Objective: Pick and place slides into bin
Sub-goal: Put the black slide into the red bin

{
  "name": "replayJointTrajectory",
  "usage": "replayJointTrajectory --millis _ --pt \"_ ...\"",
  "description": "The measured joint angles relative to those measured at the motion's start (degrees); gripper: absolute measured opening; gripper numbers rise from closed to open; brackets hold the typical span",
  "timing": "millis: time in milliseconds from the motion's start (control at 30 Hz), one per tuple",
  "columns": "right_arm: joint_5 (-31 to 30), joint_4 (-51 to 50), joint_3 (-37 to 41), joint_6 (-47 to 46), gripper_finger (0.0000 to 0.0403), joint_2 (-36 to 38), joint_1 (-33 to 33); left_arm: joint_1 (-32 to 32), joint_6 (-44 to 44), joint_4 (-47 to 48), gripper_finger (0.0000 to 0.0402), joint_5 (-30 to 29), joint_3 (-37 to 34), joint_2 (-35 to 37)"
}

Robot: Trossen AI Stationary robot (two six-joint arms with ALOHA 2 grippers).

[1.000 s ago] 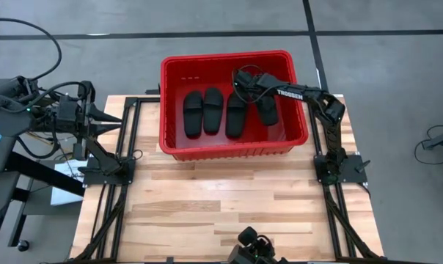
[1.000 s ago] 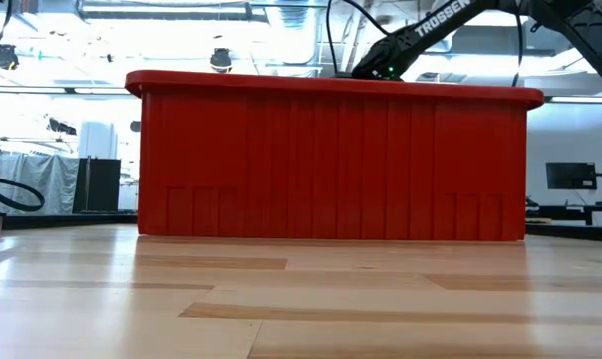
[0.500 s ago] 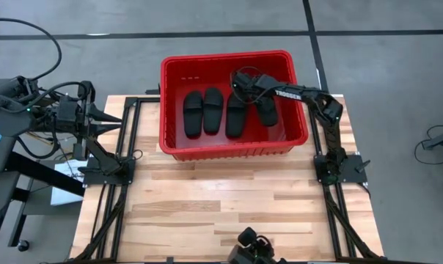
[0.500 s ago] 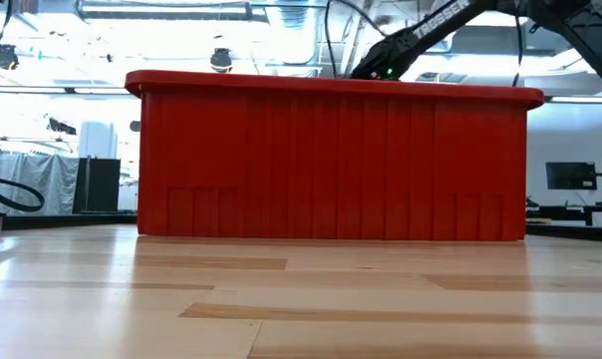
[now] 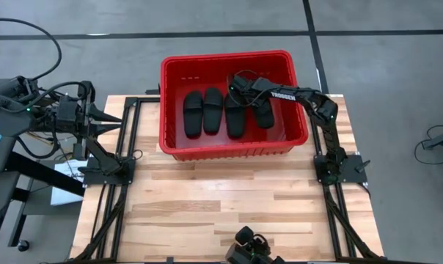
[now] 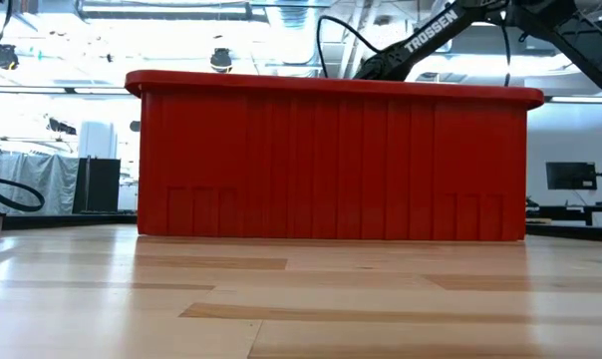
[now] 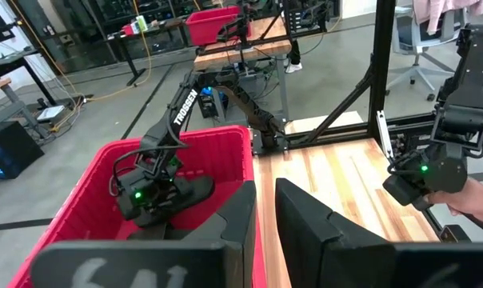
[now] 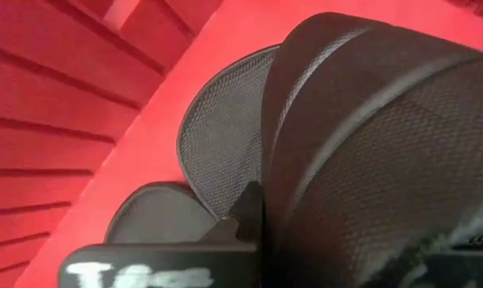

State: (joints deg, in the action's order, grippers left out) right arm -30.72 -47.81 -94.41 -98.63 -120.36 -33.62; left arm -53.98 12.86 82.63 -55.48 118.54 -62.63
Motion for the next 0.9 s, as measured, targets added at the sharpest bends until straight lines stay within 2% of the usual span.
replayJointTrajectory --millis 900 --pt "-0.63 1.18 0.0 -0.79 0.0008 0.02 -1.15 -0.01 -0.23 0.35 0.0041 0.0 0.0 0.0"
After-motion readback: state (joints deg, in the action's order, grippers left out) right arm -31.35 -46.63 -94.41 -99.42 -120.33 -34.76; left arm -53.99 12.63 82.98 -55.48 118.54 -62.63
